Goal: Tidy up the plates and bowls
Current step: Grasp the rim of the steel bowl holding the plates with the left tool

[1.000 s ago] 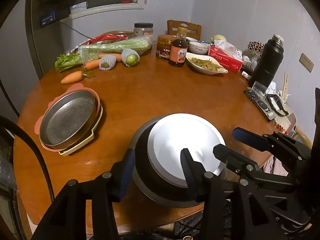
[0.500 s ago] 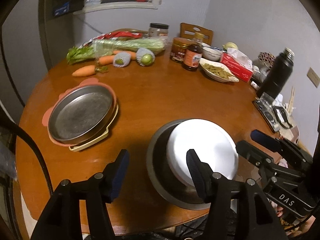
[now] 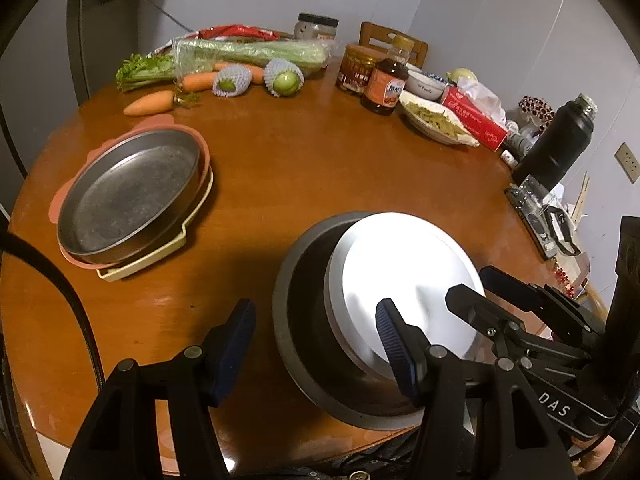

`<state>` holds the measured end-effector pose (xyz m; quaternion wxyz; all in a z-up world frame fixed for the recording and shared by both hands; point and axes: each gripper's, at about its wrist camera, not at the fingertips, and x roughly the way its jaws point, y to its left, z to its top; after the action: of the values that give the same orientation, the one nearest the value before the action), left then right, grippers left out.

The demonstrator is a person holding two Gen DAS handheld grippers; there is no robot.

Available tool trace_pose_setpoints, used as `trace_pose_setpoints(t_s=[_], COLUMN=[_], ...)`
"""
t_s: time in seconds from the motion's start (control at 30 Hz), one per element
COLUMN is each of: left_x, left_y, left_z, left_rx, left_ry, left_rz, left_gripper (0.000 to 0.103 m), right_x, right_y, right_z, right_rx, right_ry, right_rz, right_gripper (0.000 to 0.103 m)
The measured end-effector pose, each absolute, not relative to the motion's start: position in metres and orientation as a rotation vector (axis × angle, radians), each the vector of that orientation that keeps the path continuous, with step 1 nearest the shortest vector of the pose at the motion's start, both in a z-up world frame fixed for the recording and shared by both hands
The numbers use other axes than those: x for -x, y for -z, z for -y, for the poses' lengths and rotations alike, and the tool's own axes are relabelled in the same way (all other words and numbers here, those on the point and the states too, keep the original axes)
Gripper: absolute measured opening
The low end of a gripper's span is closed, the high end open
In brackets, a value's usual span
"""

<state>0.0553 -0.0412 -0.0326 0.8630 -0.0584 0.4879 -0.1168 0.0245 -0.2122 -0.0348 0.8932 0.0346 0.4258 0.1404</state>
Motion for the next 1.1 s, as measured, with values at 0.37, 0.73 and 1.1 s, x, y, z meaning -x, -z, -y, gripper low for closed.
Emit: trace_pose_setpoints(t_s=[0.37, 0.73, 1.1], left_x=[-0.067, -0.079, -0.079], left_y=[0.048, 0.063, 0.060], left_z=[0.045, 0.043, 0.053], left_rx=[0.131, 0.133, 0.092], left_ry=[0.257, 0.255, 0.282], left_rz=[-1.068, -1.104, -1.075], left_gripper=[0.063, 0.064, 0.051], right_x=[-0.032, -0.041, -0.045], right_y=[0.047, 0.062, 0.060], right_z=[0.205, 0.200, 0.202], right_rx=[-0.106, -0.127, -0.120], right_ry=[-0.327, -0.364, -0.391], right_rz=[-0.934, -0.981, -0.941], right_gripper=[0.057, 0.057, 0.047])
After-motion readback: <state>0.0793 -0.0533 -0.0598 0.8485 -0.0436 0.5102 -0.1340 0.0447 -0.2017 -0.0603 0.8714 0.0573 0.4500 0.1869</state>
